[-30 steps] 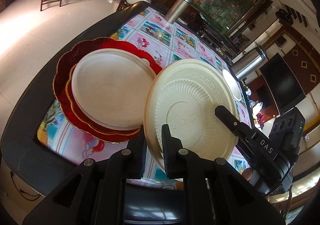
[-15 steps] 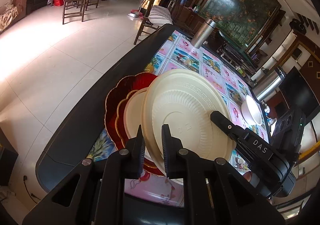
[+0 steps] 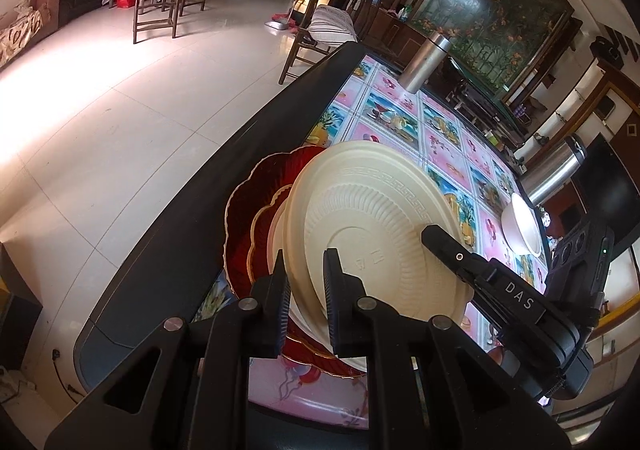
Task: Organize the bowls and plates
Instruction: 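Lower the cream ribbed plate onto the plate stack with both grippers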
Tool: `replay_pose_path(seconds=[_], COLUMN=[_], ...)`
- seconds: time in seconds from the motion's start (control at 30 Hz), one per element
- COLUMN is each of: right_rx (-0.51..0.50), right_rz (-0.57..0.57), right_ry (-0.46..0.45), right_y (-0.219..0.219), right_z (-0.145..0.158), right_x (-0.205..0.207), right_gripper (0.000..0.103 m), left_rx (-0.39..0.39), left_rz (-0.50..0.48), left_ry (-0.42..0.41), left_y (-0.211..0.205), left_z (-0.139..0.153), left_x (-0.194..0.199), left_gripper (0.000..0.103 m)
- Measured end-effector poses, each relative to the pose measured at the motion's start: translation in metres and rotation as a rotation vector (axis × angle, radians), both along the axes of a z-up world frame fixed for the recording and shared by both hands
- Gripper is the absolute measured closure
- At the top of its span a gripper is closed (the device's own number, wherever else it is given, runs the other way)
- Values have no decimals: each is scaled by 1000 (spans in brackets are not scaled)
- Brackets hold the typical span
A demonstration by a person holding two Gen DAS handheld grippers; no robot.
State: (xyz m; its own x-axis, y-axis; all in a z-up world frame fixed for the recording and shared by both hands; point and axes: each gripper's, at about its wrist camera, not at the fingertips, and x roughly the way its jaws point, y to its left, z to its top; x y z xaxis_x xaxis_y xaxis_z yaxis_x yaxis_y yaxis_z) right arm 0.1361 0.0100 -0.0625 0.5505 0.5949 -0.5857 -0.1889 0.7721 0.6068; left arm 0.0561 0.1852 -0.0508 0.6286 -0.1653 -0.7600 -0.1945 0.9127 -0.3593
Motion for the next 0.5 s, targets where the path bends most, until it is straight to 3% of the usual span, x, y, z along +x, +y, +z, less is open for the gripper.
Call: replay_pose_path(seconds=[0.5], right_rx=[-29], right_rz=[-14], right_ry=[5], right_y=[7], right_z=[-12], right_x=[10], right_gripper=[85], left_rx=[33], left_rz=[9], left_ry=[17], left_y=[1], left_z=[-9], left_x=[4], left_gripper=[90])
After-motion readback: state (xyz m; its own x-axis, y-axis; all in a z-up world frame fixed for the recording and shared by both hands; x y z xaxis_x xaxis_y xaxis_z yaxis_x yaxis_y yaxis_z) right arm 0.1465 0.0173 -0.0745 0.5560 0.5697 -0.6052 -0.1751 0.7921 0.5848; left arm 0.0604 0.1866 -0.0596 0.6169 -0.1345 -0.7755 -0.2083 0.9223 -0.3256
